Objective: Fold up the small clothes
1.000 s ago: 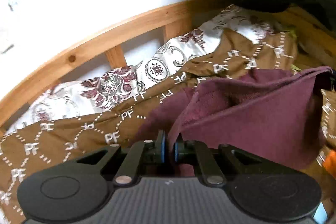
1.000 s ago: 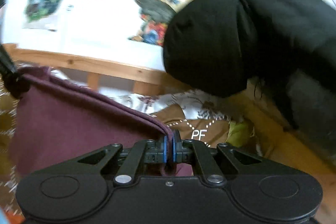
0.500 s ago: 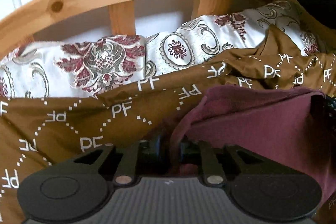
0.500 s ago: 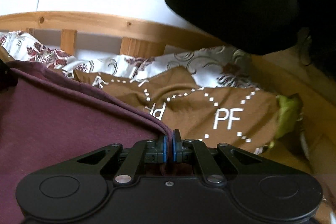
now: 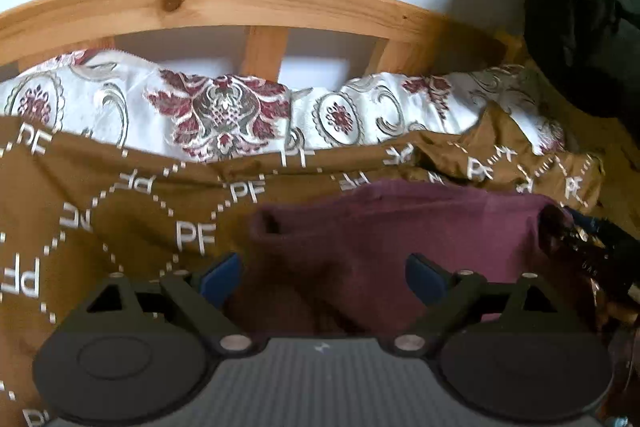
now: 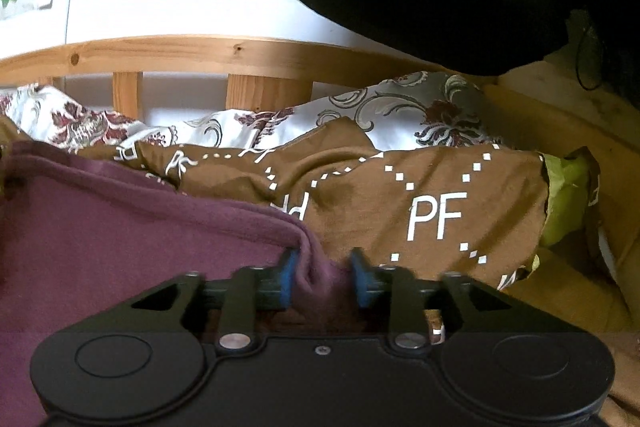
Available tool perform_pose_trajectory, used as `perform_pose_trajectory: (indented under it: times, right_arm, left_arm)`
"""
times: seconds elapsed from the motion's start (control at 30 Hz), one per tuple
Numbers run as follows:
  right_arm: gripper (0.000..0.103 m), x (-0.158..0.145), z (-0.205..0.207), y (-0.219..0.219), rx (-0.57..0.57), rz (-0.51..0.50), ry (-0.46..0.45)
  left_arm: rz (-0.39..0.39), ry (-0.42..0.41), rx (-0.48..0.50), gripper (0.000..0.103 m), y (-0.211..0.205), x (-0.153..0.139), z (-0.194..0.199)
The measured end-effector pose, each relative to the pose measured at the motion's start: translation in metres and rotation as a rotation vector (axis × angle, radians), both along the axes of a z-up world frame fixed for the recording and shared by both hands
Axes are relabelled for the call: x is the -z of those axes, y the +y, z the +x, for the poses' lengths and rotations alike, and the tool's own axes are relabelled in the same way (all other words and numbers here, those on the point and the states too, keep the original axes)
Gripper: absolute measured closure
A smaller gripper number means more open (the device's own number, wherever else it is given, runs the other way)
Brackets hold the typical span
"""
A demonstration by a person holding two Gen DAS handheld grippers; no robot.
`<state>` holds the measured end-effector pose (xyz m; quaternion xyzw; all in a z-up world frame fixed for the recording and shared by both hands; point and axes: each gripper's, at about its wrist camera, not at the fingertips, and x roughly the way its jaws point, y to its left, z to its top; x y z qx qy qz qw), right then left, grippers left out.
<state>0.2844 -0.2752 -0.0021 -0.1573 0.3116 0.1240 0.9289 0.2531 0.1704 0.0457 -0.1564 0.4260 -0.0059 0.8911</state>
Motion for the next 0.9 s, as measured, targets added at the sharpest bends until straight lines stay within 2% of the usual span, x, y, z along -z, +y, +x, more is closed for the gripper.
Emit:
perform_pose_trajectory:
  times: [0.03,0.13,0.23,0.33,0.5,0.57,0.6,0.67,0.83,0.9]
  right_arm:
    - [0.037,-0.004,-0.001,-0.002,0.005,0.017,0.005]
    - [0.016,-0.016,-0.016,-0.009,0.01,0.07,0.009]
    - [0.001,-0.028,-0.047,-0.017,0.04,0.085,0.012]
    - [0.001,-0.034,-0.09,-0.022,0.058,0.105,0.019]
    - [0.001,-0.027,-0.135,-0.018,0.02,0.089,-0.08]
    - [0.004,-0.024,-0.14,-0.016,-0.004,0.109,-0.107]
    - [0.009,-0.023,-0.14,-0.017,-0.009,0.122,-0.106]
    - [0.014,-0.02,-0.137,-0.018,-0.018,0.15,-0.09]
    - [0.03,-0.009,-0.13,-0.024,0.02,0.173,-0.03]
    - [0.03,-0.006,-0.128,-0.027,0.043,0.183,-0.009]
  left_arm:
    - [0.003,0.005,0.013,0.012,-0.003,0.002,-0.005]
    - [-0.016,0.037,0.053,0.02,-0.012,0.013,-0.02]
    - [-0.066,0.046,0.081,0.024,-0.02,0.028,-0.037]
    - [-0.057,0.055,0.073,0.035,-0.028,0.039,-0.052]
    - [-0.021,0.063,0.04,0.06,-0.037,0.044,-0.067]
    - [-0.039,0.058,0.021,0.077,-0.038,0.044,-0.07]
    - [-0.05,0.057,0.014,0.081,-0.038,0.044,-0.071]
    - [-0.042,0.047,-0.01,0.099,-0.041,0.043,-0.075]
    - [-0.032,-0.017,-0.119,0.1,-0.039,0.035,-0.09]
    - [-0.057,-0.07,-0.173,0.1,-0.034,0.026,-0.103]
